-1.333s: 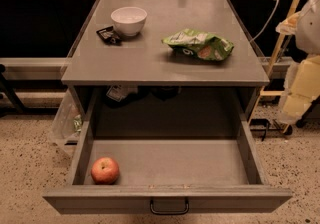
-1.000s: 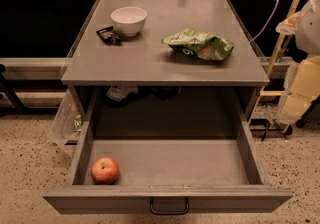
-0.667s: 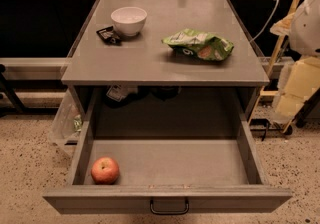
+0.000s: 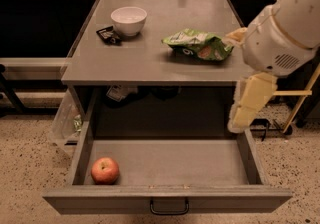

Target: Pick apple from top drawer and place on counter

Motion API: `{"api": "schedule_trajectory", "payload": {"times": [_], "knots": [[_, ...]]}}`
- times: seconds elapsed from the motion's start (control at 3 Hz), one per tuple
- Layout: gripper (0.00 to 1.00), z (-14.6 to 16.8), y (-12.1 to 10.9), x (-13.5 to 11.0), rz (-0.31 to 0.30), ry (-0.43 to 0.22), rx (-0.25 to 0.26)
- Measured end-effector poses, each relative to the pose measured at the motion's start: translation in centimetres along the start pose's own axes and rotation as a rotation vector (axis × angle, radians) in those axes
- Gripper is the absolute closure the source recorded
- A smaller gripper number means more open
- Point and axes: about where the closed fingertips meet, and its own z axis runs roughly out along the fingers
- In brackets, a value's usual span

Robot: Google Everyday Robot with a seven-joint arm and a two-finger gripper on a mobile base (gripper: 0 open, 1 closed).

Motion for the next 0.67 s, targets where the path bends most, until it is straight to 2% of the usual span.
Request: {"api": "schedule_trajectory", "payload": {"times": [0.33,0.67], "knots": [[0.0,2.5,1.6,-3.9,-0.144,-0.082,-0.05],[0.0,5.3,3.2,-7.8,-0.291,-0.137,-0.102]]}}
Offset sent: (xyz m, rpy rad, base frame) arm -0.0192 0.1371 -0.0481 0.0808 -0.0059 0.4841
